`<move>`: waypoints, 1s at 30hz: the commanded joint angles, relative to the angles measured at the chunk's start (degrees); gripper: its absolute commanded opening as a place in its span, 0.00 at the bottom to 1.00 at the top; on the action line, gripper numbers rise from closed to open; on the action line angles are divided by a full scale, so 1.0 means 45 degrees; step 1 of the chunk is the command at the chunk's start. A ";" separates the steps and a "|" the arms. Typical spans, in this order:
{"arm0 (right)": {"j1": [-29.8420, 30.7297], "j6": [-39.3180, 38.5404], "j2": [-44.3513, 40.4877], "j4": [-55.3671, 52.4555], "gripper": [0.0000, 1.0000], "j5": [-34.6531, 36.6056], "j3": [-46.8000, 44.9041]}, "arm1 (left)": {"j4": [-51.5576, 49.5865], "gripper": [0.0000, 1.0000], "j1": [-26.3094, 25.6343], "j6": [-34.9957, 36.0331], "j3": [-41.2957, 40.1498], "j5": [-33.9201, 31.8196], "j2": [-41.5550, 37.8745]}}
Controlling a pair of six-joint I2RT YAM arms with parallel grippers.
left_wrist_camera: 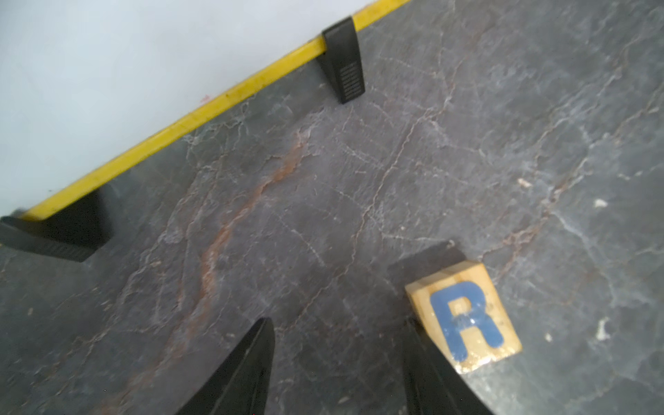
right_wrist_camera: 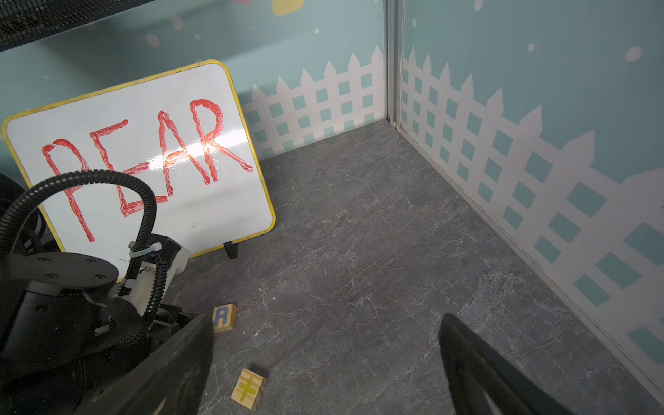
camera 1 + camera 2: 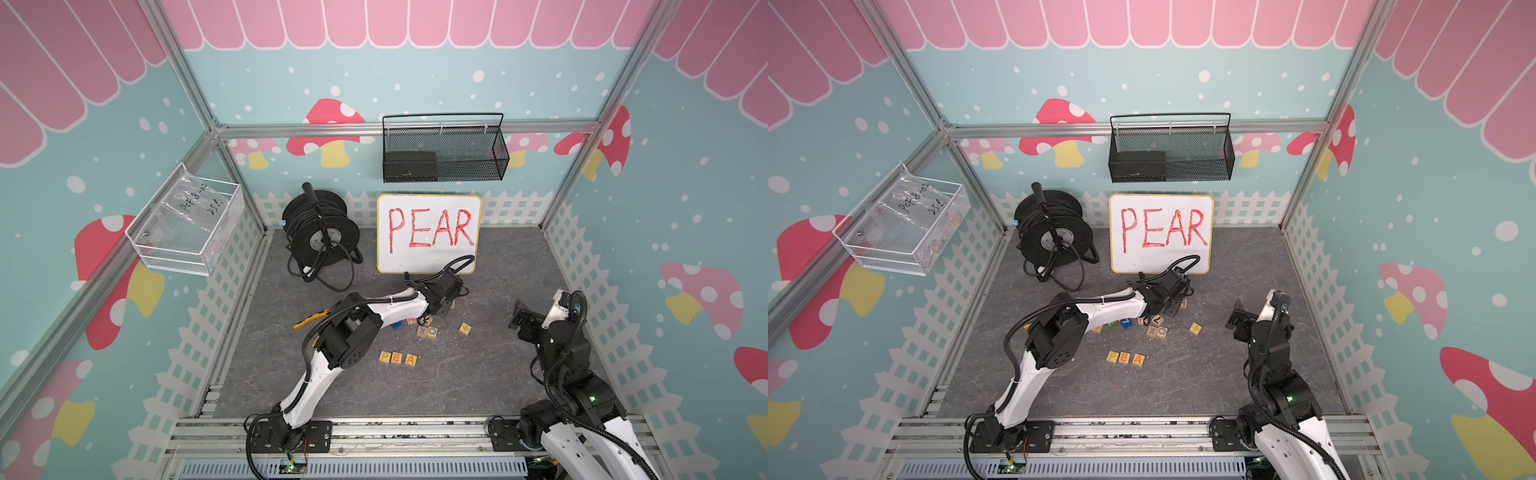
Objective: Spell the uppercase word “pear” with letter blocks
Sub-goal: Move the letter block to the center of the board.
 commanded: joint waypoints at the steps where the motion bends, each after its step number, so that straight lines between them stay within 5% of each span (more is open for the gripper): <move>1: -0.0025 0.0058 -0.0028 -0.0066 0.99 0.0240 0.0021 | -0.0466 0.60 0.0017 -0.0260 0.0172 0.0420 0.0507; 17: -0.0024 0.0014 -0.0033 0.0210 0.99 -0.0280 -0.0086 | -0.0603 0.60 0.0017 -0.0455 -0.0475 -0.0055 -0.1277; 30: -0.0022 -0.0957 0.1122 0.2599 1.00 -0.3949 -0.0862 | -0.0715 0.60 -0.0184 -0.1654 -0.0225 0.1853 -0.1248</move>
